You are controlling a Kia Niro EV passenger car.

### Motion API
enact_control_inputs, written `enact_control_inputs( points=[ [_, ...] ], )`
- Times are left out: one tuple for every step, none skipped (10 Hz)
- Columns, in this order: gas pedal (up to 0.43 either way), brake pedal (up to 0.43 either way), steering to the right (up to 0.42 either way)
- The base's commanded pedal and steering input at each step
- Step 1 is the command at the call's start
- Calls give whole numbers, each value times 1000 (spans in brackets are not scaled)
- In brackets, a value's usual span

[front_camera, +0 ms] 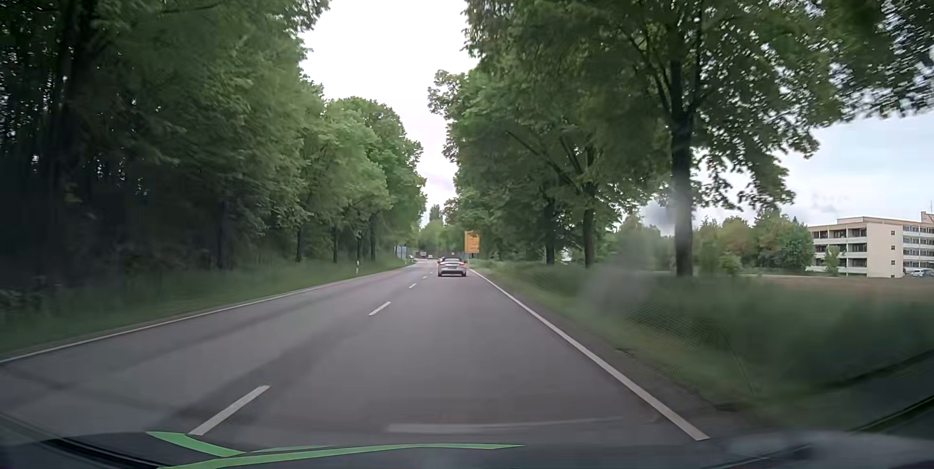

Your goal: Follow the waypoints while adhering to traffic rules and regulations

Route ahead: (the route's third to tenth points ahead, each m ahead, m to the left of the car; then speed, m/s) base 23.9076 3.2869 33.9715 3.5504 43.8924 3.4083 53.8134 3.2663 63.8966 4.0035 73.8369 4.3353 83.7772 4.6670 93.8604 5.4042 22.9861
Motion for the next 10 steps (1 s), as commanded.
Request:
enact_control_inputs(
  points=[
    [0, 37, 0],
    [0, 30, 0],
    [0, 24, 1],
    [0, 12, 1],
    [0, 6, 0],
    [0, 6, 0],
    [0, 6, 0],
    [0, 6, 0],
    [0, 6, -1],
    [0, 0, -2]
  ],
)
